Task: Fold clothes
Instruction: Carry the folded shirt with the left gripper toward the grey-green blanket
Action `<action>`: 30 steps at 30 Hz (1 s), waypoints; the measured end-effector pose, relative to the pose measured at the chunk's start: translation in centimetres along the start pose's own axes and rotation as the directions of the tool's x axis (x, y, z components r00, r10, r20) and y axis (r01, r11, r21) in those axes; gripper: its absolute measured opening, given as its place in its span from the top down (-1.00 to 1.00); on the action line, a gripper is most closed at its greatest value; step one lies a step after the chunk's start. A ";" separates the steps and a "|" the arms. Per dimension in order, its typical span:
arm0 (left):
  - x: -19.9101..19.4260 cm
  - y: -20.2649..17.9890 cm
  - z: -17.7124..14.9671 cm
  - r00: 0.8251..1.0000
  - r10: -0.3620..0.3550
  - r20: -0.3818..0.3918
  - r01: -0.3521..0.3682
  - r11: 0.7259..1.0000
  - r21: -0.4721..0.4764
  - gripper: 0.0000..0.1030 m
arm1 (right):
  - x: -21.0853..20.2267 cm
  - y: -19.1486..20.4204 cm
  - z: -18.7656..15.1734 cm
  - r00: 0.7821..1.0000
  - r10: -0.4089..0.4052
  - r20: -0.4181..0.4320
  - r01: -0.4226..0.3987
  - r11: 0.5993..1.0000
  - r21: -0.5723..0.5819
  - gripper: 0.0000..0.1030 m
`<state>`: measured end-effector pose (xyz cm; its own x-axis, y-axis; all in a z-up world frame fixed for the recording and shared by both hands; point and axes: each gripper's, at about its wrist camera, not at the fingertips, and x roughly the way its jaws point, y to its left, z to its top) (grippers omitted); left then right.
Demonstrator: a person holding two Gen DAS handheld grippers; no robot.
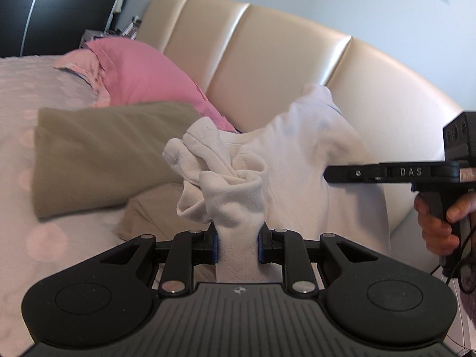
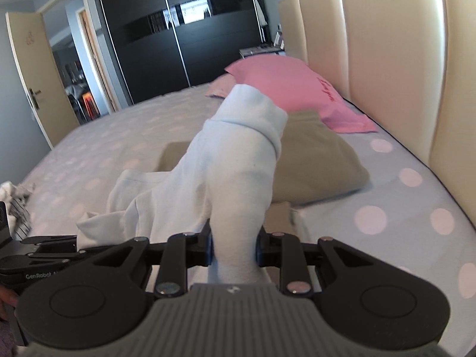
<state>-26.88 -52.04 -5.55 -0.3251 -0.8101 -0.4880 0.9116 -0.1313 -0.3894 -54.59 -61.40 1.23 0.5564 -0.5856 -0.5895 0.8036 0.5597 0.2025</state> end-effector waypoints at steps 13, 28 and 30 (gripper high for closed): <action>5.8 2.6 1.3 0.995 0.082 -0.048 -0.081 0.996 0.029 0.62 | 8.3 -3.3 1.7 0.996 -0.029 -0.079 0.025 0.998 -0.051 0.47; 10.4 6.9 0.5 0.969 0.148 -0.198 -0.155 0.988 -0.019 0.50 | 18.8 -5.4 0.0 0.959 -0.183 -0.217 0.196 0.980 0.044 0.11; 9.5 6.7 0.6 0.971 0.166 -0.174 -0.168 0.986 0.007 0.42 | 18.4 -5.9 -0.2 0.957 -0.211 -0.199 0.230 0.970 0.076 0.08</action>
<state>-23.71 -60.99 -12.36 -0.2077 -0.7084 -0.6746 0.9550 0.0024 -0.2965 -49.09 -75.36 -10.92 0.3209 -0.5620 -0.7623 0.9235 0.3643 0.1202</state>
